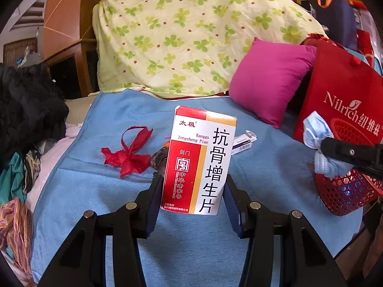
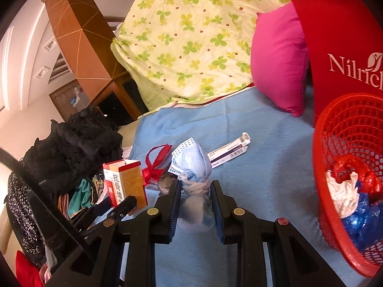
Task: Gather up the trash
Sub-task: 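Carry the mask and medicine box toward the red mesh basket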
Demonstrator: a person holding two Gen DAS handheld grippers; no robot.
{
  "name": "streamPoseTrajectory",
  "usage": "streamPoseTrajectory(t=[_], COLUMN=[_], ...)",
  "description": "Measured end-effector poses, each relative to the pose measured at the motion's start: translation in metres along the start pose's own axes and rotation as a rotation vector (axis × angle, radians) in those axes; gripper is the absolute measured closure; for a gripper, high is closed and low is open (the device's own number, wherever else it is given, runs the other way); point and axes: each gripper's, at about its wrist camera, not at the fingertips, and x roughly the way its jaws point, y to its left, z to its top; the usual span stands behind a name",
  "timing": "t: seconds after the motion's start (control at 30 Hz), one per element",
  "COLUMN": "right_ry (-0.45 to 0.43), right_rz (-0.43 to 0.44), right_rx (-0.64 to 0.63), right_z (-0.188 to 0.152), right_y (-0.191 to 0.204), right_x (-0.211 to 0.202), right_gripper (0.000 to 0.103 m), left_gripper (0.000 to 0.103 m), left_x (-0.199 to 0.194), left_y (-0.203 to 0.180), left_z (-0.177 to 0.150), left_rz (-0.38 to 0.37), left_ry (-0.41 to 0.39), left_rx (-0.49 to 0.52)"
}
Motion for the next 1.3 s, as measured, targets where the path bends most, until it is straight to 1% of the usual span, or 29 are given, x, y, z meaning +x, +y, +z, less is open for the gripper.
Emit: streamPoseTrajectory(t=[0.17, 0.47, 0.83, 1.3], right_ry=[-0.006, -0.015, -0.041, -0.08], right_rz=[-0.014, -0.02, -0.027, -0.035], right_rx=[-0.009, -0.02, -0.015, 0.0], right_z=[0.002, 0.004, 0.007, 0.009], right_y=[-0.003, -0.013, -0.024, -0.037], right_x=[-0.003, -0.014, -0.027, -0.041], right_gripper=[0.076, 0.076, 0.076, 0.076], left_gripper=[0.052, 0.052, 0.052, 0.052], left_x=[-0.002, 0.001, 0.007, 0.01], left_y=[-0.016, -0.035, -0.061, -0.085], left_z=[0.0, 0.001, 0.0, 0.001], left_rz=[0.019, 0.021, 0.008, -0.009], left_ry=[-0.013, -0.018, -0.02, -0.03], left_rx=[0.047, 0.092, 0.125, 0.153])
